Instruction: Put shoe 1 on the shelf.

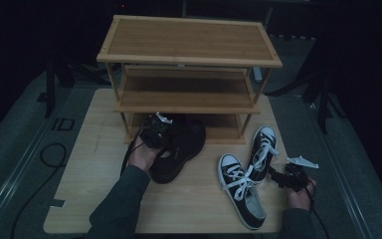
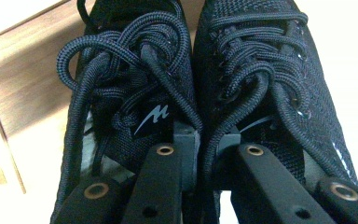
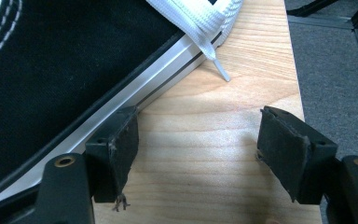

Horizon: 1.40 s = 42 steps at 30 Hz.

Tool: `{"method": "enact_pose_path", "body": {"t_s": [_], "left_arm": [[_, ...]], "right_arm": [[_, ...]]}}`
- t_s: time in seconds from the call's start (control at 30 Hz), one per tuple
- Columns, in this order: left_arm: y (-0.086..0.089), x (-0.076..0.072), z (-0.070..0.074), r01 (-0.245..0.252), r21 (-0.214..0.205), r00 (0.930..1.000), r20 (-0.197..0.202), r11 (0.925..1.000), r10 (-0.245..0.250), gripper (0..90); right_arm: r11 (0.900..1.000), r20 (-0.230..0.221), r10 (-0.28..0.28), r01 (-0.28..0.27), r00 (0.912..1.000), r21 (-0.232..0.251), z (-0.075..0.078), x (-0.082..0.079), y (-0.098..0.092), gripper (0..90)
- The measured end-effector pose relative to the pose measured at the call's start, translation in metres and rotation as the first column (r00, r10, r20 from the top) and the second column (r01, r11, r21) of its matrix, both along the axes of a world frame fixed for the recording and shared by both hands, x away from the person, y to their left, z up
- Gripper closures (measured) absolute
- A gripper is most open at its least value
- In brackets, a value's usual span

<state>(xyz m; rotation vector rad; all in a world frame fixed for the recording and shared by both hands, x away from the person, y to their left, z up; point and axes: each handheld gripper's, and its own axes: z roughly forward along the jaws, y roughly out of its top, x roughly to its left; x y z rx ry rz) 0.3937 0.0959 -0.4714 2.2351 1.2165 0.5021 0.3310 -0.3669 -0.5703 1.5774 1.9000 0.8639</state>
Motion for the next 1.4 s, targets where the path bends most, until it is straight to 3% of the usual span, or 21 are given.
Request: {"method": "enact_pose_path", "body": {"t_s": [0.37,0.7,0.93,1.4], "left_arm": [[-0.010,0.007,-0.002,-0.030,0.034,0.9991,0.030,0.9990,0.029,84.2],[-0.014,0.014,-0.005,-0.080,0.021,0.9958,0.046,0.9966,0.079,84.2],[-0.015,0.021,-0.007,-0.141,-0.008,0.9889,0.046,0.9900,0.141,84.1],[-0.021,0.026,-0.007,-0.194,-0.021,0.9791,0.057,0.9807,0.195,83.8]], "right_arm": [[1.0000,0.000,0.000,0.000,1.0000,0.000,0.000,0.000,0.000,28.9],[1.0000,0.000,0.000,0.000,1.0000,0.000,0.000,0.000,0.000,28.9],[1.0000,0.000,0.000,0.000,1.0000,0.000,0.000,0.000,0.000,28.8],[1.0000,0.000,0.001,-0.001,1.0000,0.000,0.000,0.000,0.000,28.9]]}}
